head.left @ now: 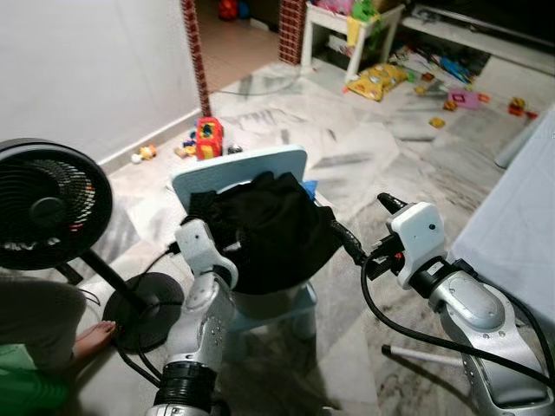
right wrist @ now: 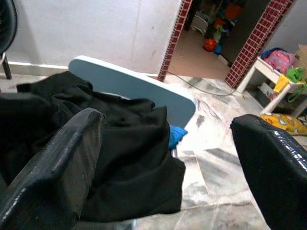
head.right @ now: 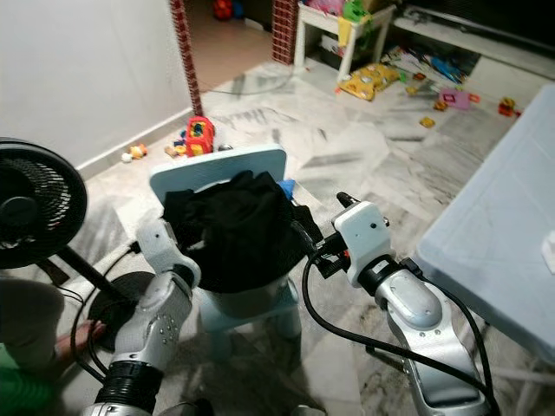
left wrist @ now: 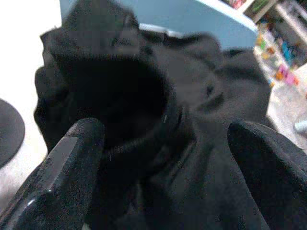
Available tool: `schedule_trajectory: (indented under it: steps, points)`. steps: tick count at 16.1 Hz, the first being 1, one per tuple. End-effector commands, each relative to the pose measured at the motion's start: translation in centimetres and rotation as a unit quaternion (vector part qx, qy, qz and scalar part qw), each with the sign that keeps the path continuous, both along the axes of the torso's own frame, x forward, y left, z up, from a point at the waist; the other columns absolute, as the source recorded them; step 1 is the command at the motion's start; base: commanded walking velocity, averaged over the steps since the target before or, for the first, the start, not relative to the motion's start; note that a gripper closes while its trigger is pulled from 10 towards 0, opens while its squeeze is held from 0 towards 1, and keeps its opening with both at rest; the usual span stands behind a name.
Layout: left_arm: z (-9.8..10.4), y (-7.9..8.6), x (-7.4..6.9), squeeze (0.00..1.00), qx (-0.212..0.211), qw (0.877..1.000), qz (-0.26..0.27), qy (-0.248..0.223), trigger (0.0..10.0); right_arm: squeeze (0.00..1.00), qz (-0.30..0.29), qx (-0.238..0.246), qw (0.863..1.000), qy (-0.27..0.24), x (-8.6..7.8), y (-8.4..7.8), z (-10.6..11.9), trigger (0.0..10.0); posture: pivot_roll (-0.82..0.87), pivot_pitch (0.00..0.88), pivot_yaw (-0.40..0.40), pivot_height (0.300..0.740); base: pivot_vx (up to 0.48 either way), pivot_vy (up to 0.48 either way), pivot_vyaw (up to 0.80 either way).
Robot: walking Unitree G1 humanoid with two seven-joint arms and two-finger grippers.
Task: Hang hanger
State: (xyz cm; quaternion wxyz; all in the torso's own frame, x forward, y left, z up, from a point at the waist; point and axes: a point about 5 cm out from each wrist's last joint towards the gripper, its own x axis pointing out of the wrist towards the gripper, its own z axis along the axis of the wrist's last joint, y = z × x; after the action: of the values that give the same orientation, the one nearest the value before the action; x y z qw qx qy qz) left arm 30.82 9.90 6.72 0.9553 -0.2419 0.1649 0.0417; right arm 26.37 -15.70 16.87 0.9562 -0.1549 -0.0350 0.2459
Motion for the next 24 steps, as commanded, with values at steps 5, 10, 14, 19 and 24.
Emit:
schedule_trajectory:
  steps: [5, 10, 14, 19, 24]
  points:
    - [-0.7, 0.5, -3.8, 0.00, -0.013, 1.000, 0.015, 0.011, 10.0, 0.00, 0.009, 0.001, 1.000, 0.002, 0.2, 0.4, 0.1, 10.0, -0.21, 0.191, -0.023, 0.740, 0.000, 0.000, 0.00]
    - [0.9, 5.2, -7.1, 0.00, 0.053, 0.998, 0.018, -0.010, 10.0, 0.00, 0.033, 0.040, 0.998, 0.024, 0.9, 2.0, -0.5, 10.0, -0.13, 0.171, -0.034, 0.740, 0.000, 0.000, 0.00]
    - [1.6, 5.9, -7.9, 0.00, 0.068, 0.997, 0.008, -0.025, 10.0, 0.00, 0.051, 0.045, 0.998, 0.015, 1.6, 2.9, -0.6, 10.0, -0.09, 0.153, -0.032, 0.740, 0.000, 0.000, 0.00]
    - [2.3, 4.7, -6.9, 0.00, 0.065, 0.997, -0.019, -0.040, 10.0, 0.00, 0.051, 0.043, 0.998, 0.008, 1.5, 2.7, -0.6, 10.0, -0.12, 0.139, -0.015, 0.740, 0.000, -0.205, 0.64]
    - [2.3, 4.2, -6.4, 0.00, 0.057, 0.997, -0.025, -0.041, 10.0, 0.00, 0.046, 0.036, 0.998, 0.008, 1.2, 2.0, -0.7, 10.0, -0.13, 0.135, -0.026, 0.740, 0.000, -0.415, 0.50]
